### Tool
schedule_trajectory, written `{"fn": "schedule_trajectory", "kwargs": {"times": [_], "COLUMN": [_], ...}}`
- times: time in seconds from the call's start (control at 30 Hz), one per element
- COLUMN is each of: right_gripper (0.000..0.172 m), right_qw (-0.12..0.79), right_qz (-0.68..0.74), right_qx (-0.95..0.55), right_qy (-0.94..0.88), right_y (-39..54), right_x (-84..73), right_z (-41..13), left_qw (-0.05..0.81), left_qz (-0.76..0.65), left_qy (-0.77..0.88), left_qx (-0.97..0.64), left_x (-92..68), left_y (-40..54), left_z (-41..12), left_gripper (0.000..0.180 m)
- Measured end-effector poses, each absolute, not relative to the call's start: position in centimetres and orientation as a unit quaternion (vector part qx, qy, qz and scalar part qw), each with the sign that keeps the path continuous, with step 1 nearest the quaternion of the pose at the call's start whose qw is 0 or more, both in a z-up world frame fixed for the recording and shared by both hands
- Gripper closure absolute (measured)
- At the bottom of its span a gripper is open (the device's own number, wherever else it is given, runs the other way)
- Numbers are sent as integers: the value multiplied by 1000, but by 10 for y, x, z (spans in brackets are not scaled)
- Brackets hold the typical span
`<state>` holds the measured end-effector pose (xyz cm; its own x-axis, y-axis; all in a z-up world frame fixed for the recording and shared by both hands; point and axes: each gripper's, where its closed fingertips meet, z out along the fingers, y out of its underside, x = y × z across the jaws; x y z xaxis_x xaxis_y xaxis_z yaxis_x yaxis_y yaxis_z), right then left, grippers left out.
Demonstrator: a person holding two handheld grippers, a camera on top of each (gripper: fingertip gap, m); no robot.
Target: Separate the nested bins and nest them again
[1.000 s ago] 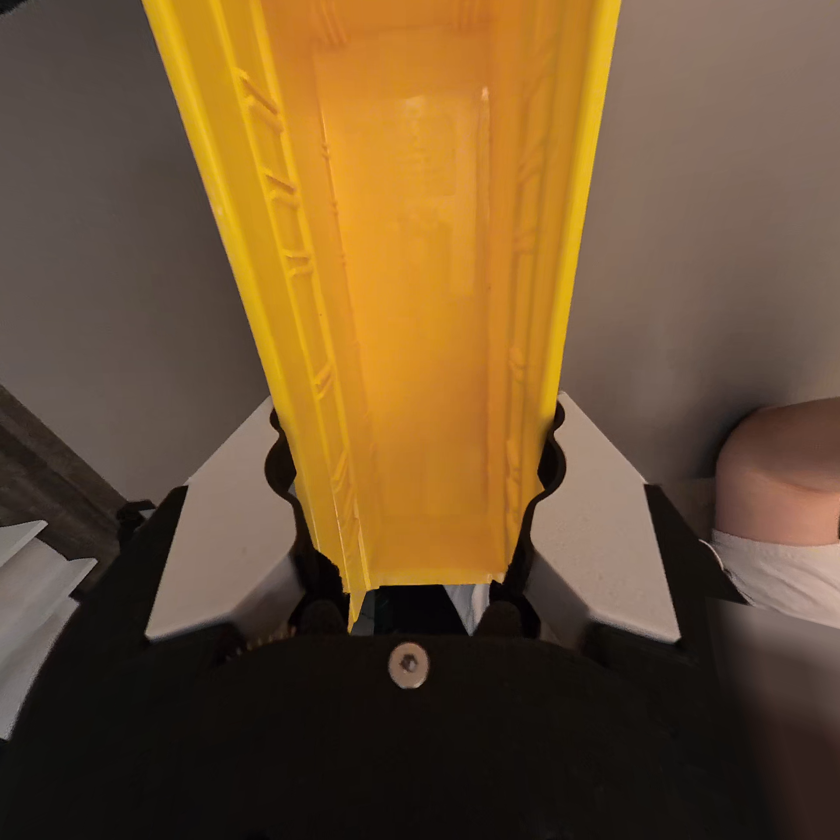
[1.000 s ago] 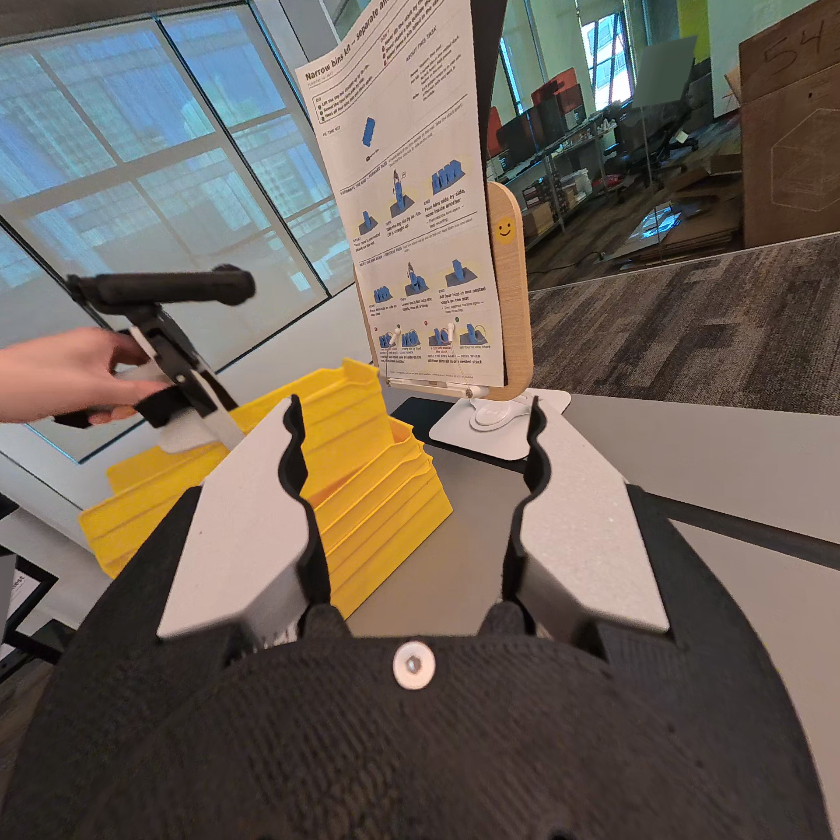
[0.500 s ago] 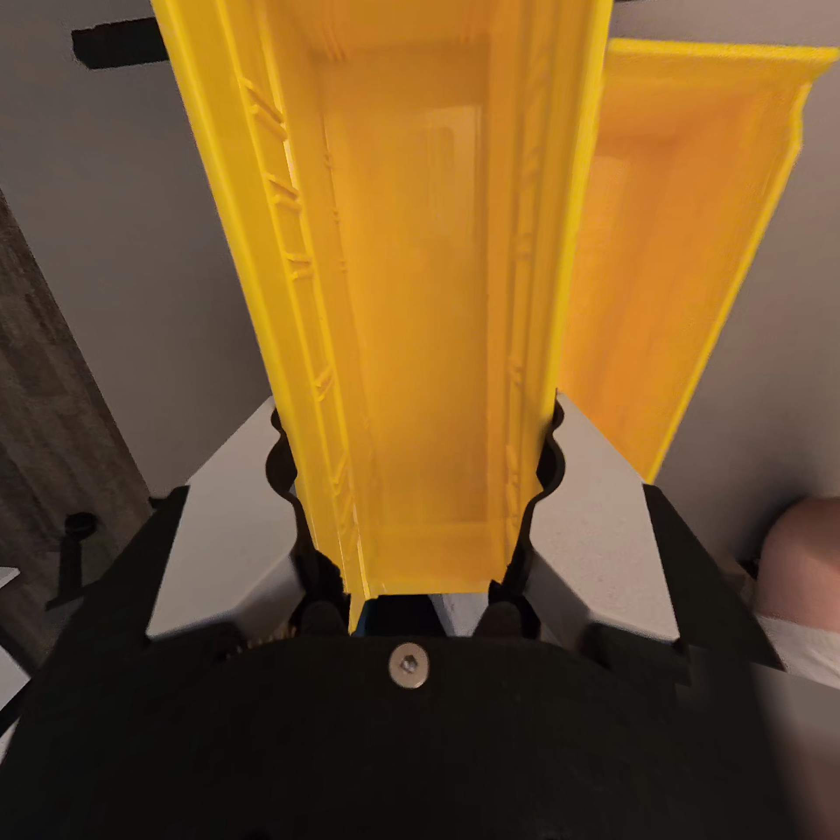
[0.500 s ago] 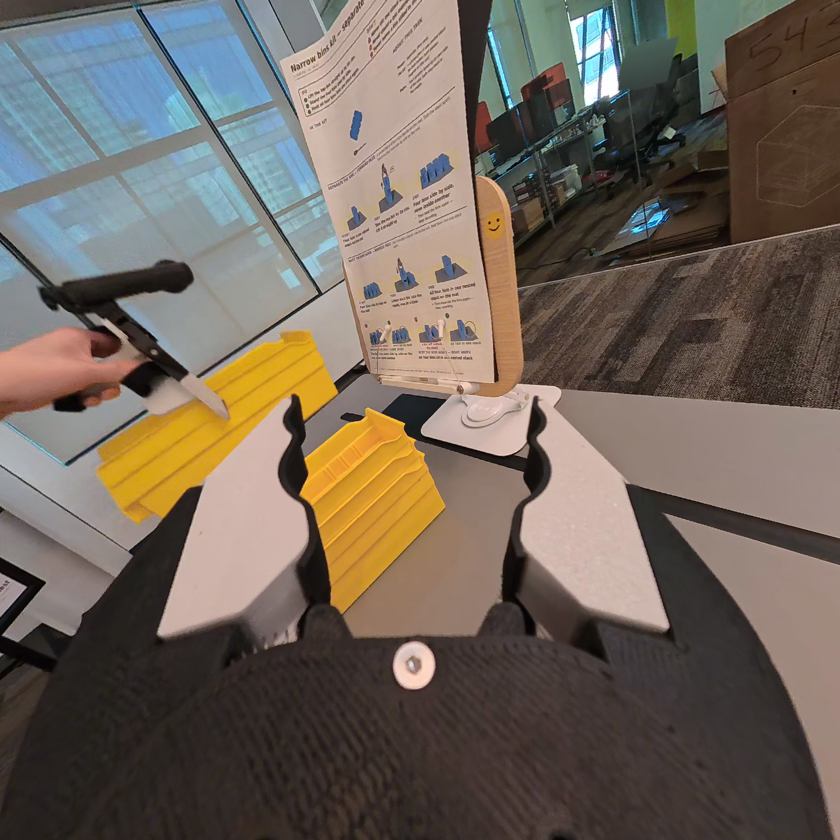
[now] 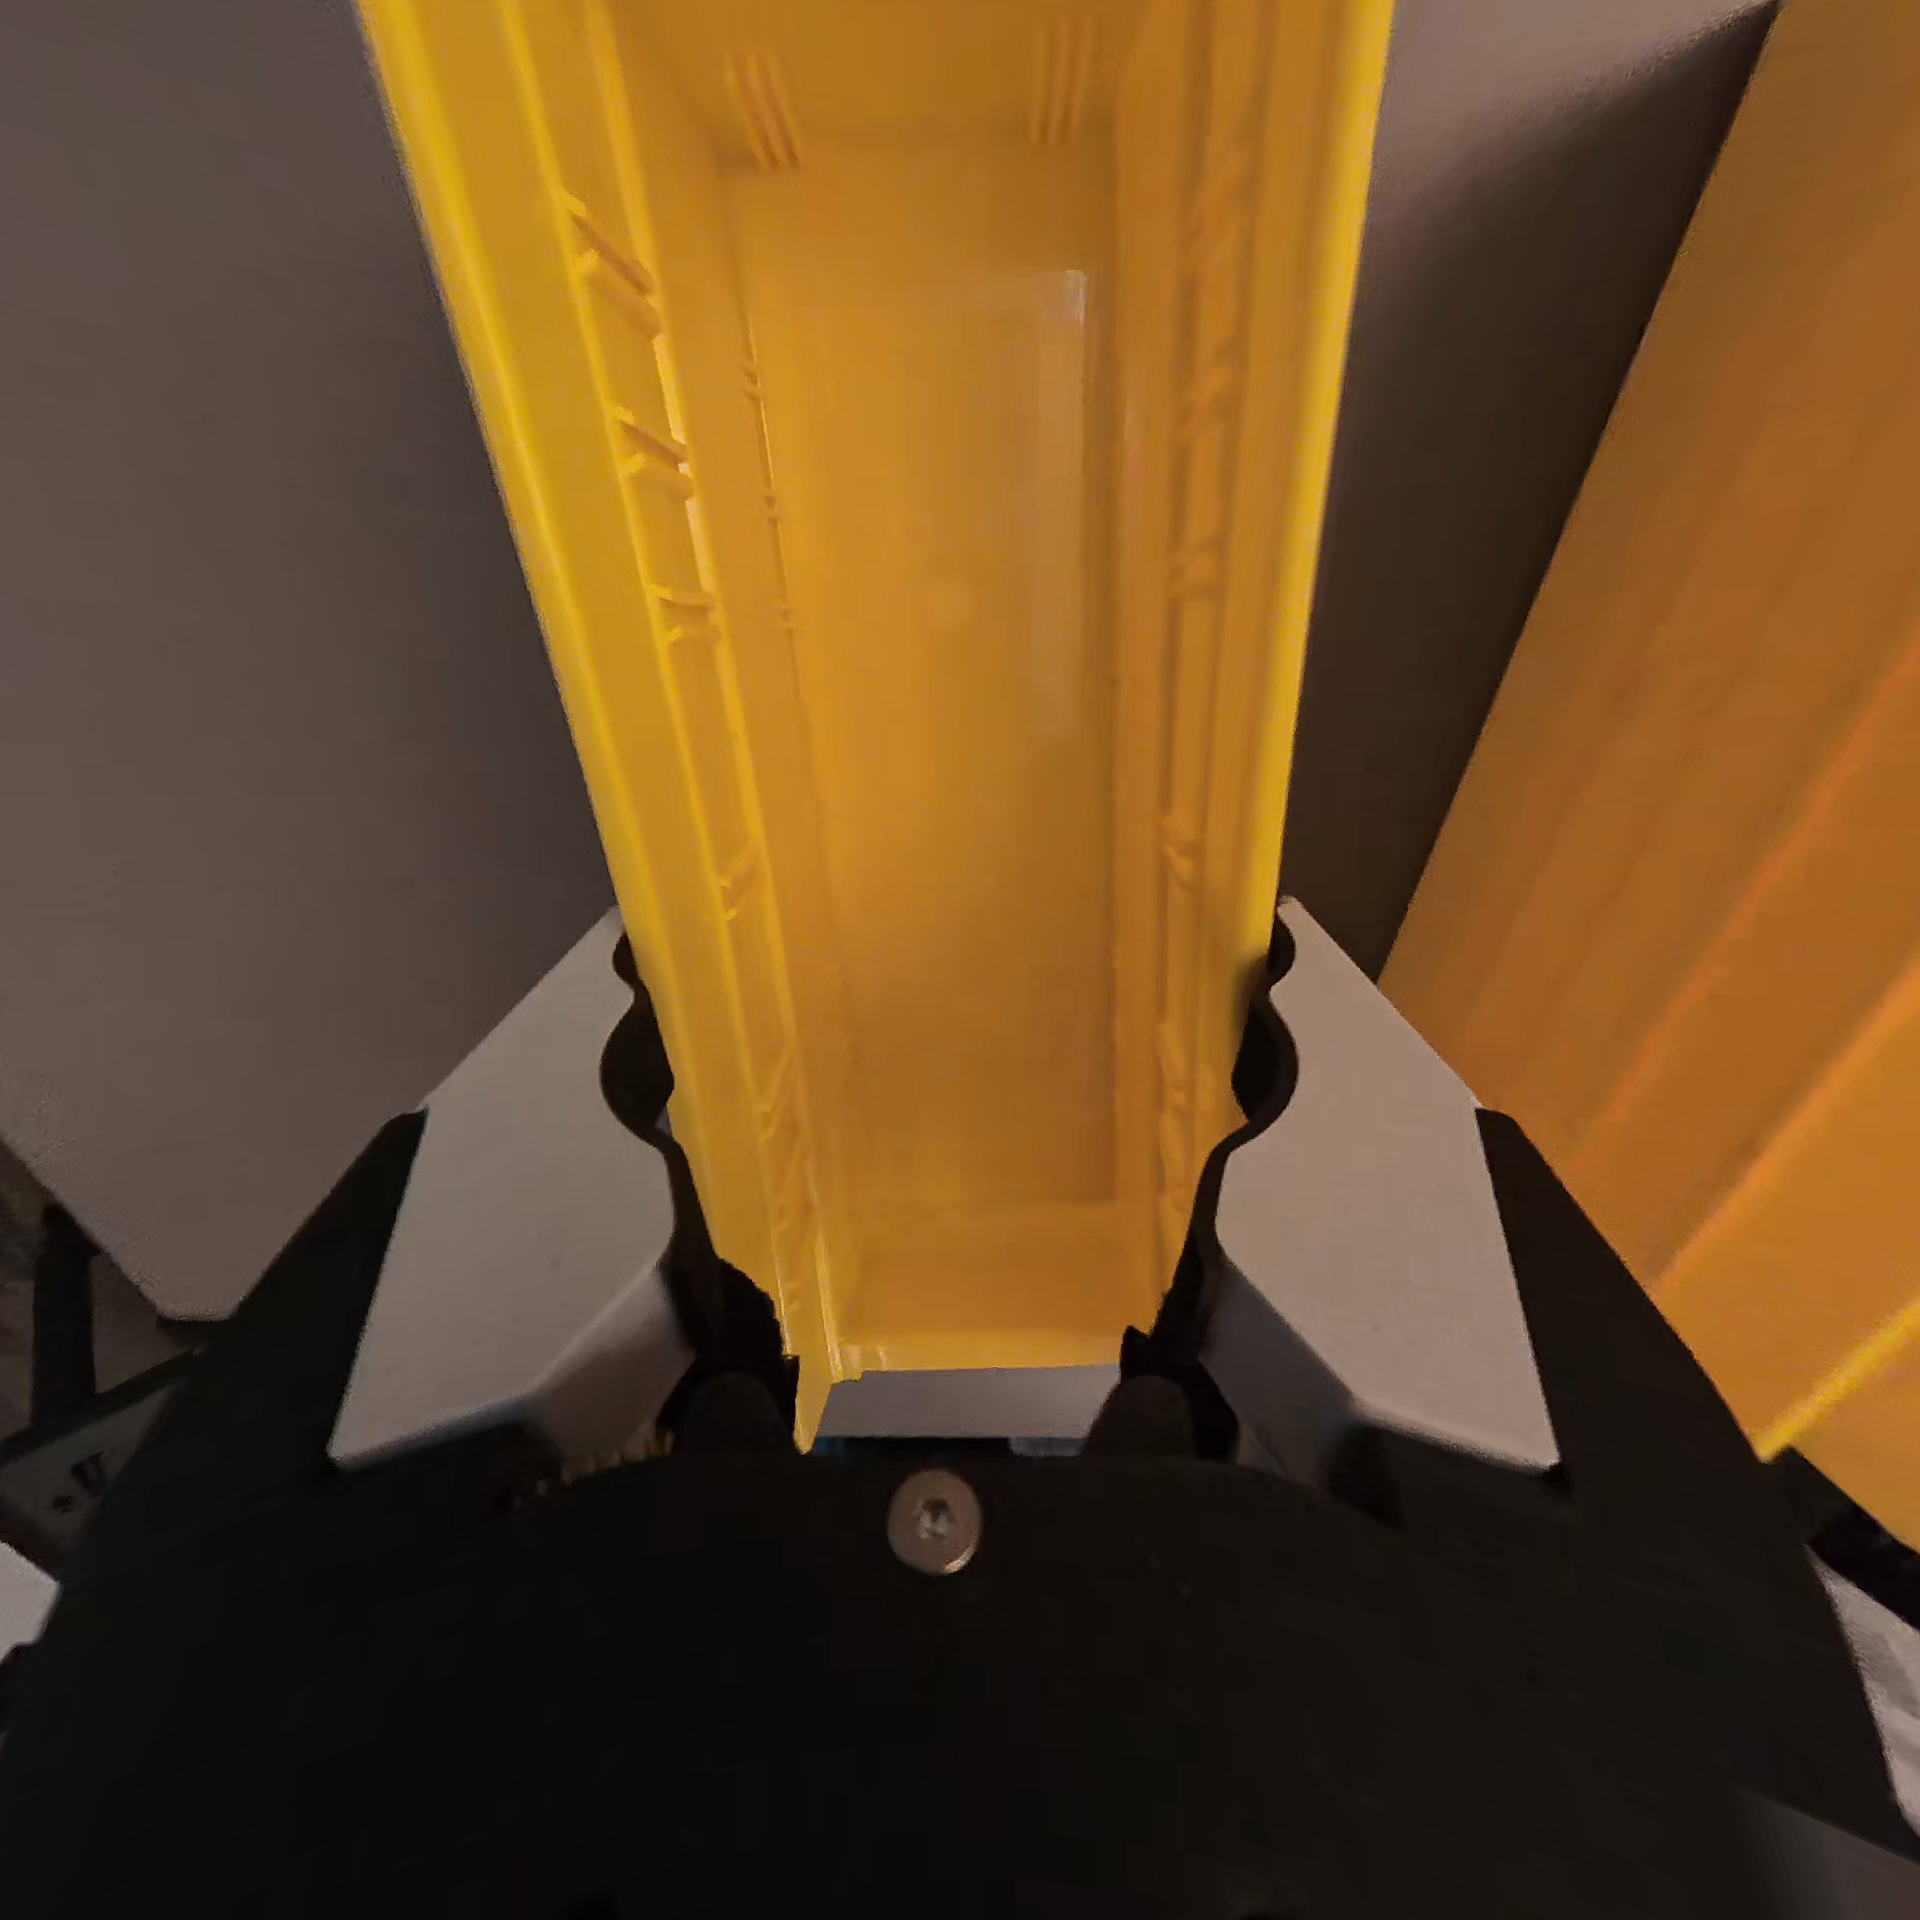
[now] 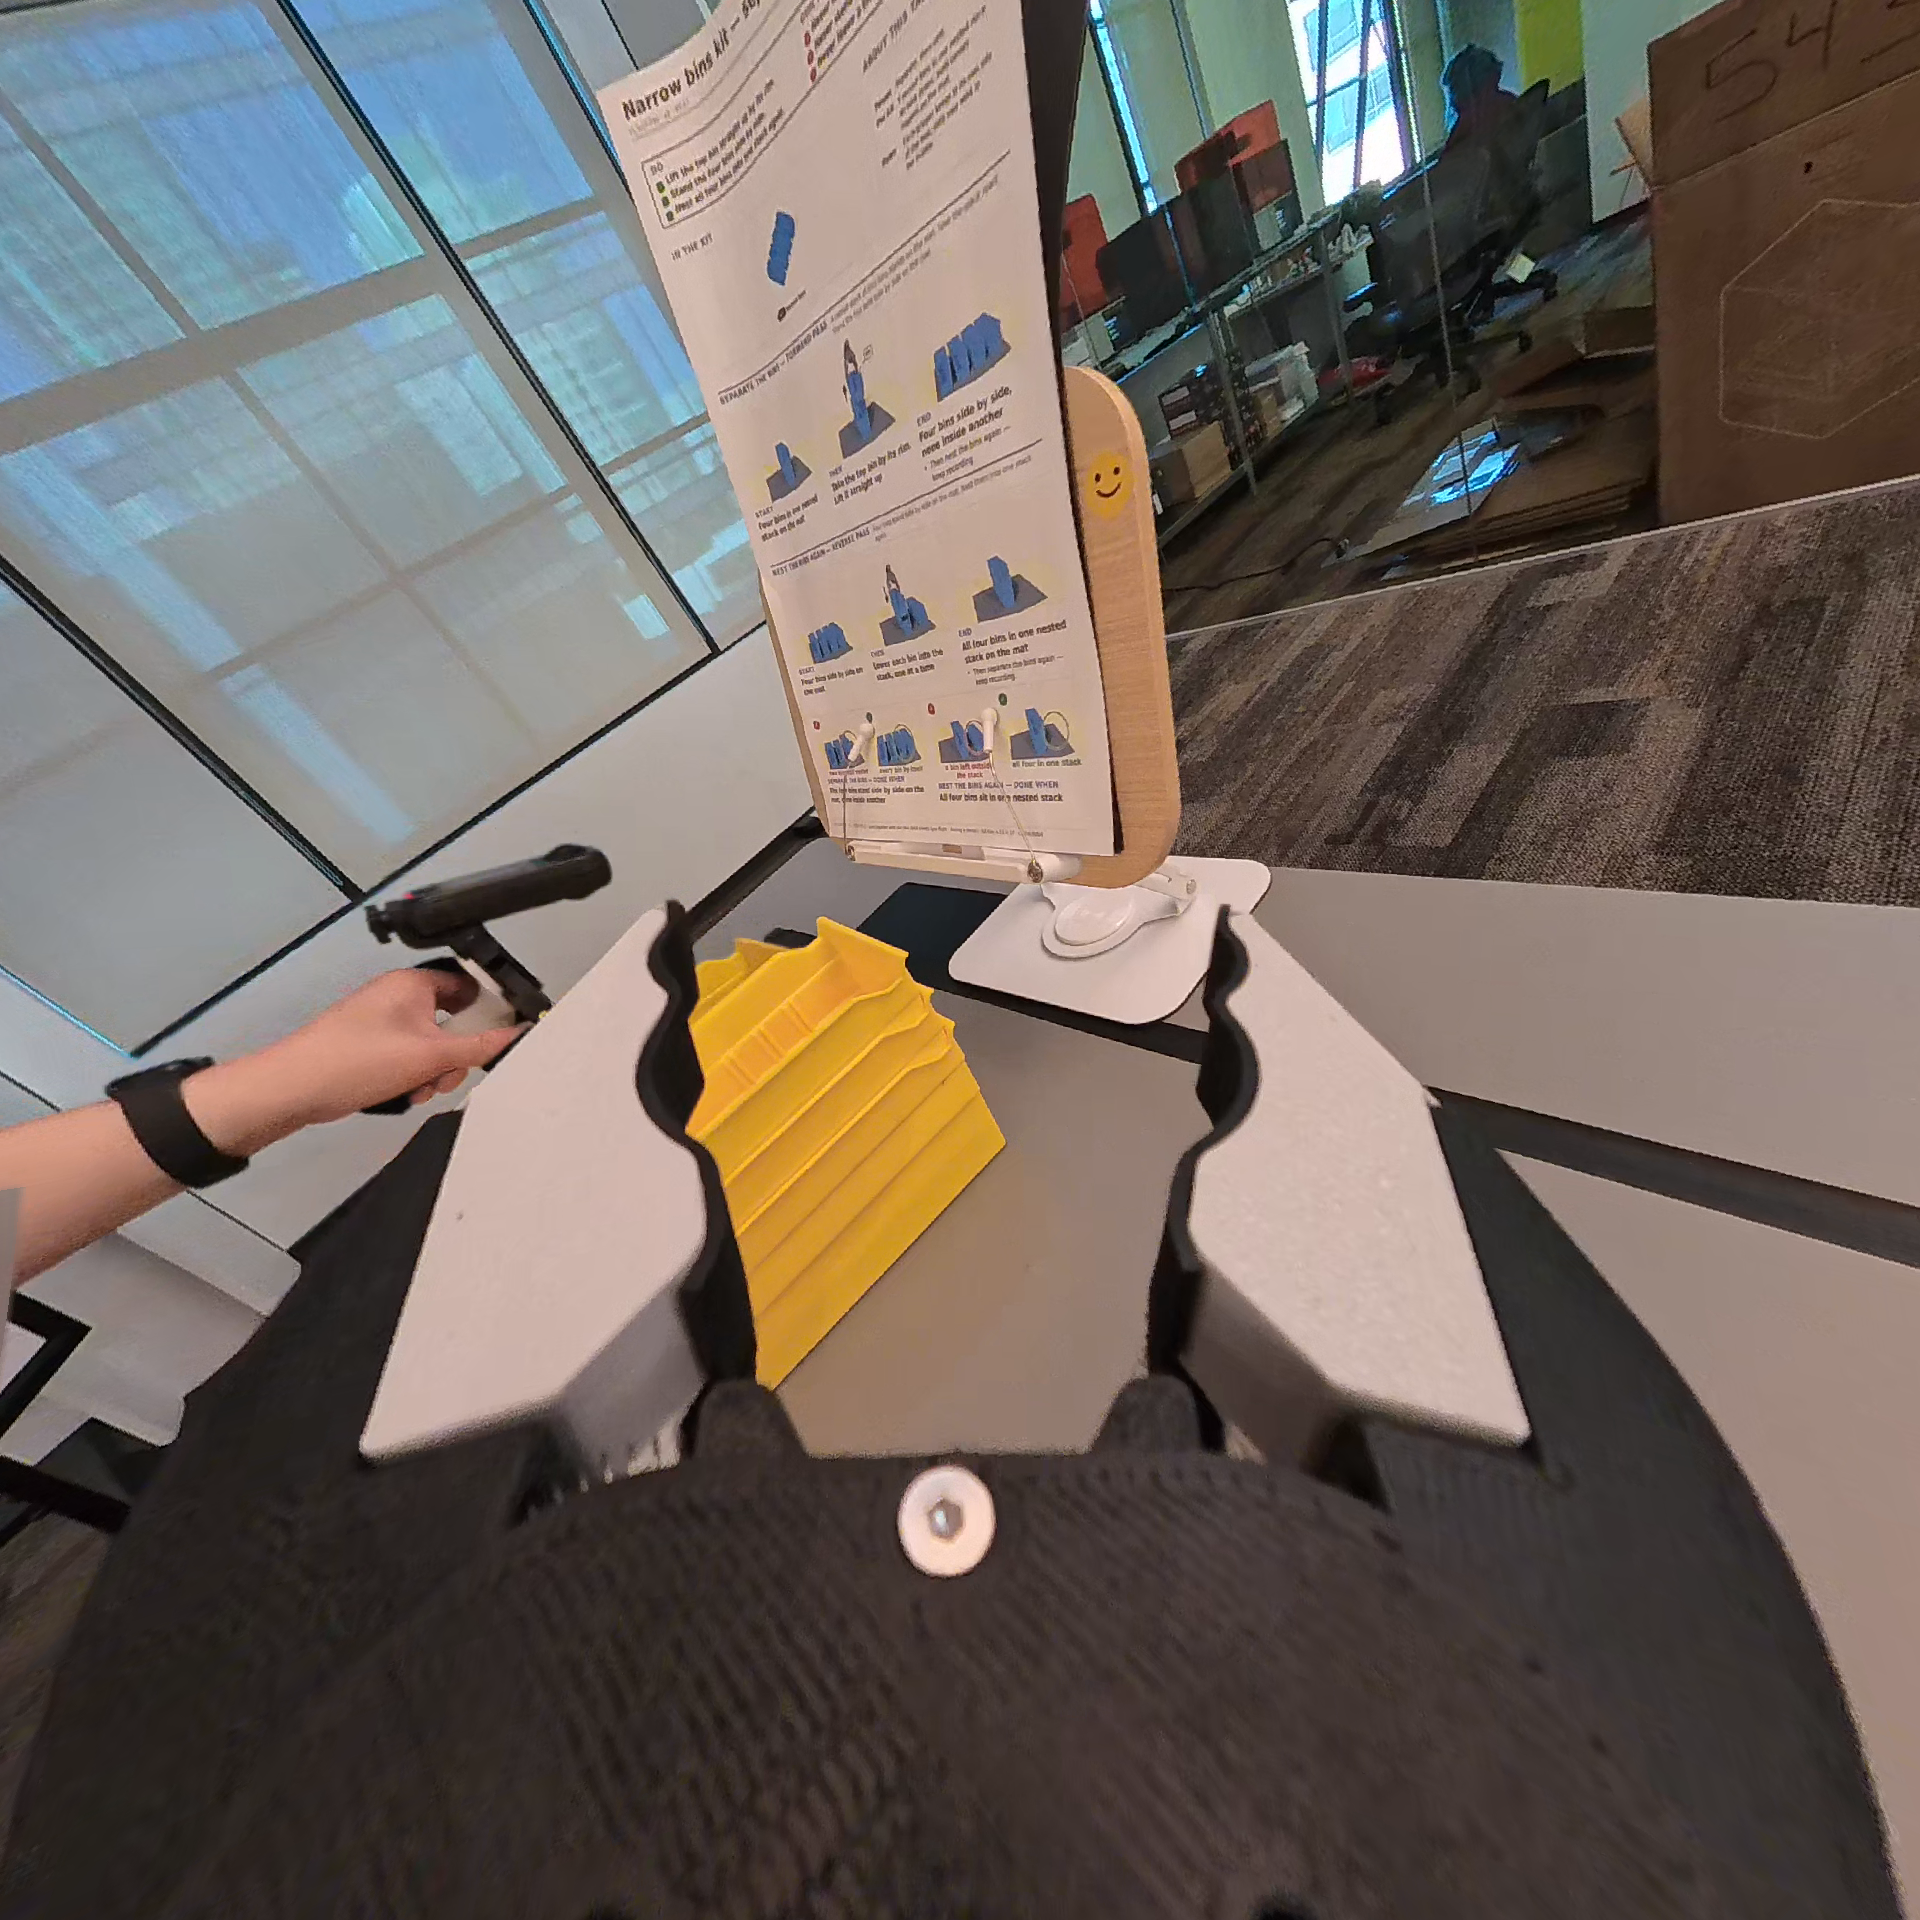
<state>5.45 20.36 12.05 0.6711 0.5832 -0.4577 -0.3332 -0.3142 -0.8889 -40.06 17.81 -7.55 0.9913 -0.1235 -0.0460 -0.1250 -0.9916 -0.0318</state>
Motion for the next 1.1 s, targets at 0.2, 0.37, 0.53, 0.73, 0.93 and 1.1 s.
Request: {"fn": "schedule_trajectory", "kwargs": {"times": [0.2, 0.37, 0.53, 0.73, 0.93, 1.1], "right_gripper": [74, 74, 74, 74, 74, 74], "right_qw": [575, 572, 570, 567, 563, 562], "right_qz": [392, 391, 389, 387, 390, 394], "right_qx": [-713, -716, -719, -723, -724, -722], "right_qy": [-89, -85, -84, -78, -81, -90], "right_y": [206, 209, 211, 213, 210, 208], "right_x": [53, 54, 54, 58, 57, 51], "right_z": [116, 113, 111, 107, 107, 109], "left_qw": [20, 60, 146, 132, 75, 56], "left_qz": [4, -20, -77, -183, -78, -41], "left_qy": [66, 70, 85, 143, 102, 123], "left_qx": [-998, -996, -983, -964, -989, -990], "left_x": [-397, -384, -351, -247, -243, -233], "left_y": [180, 184, 194, 148, 144, 152], "left_z": [-98, -80, -19, 4, -29, -25], "left_gripper": [56, 56, 63, 49, 38, 46]}}
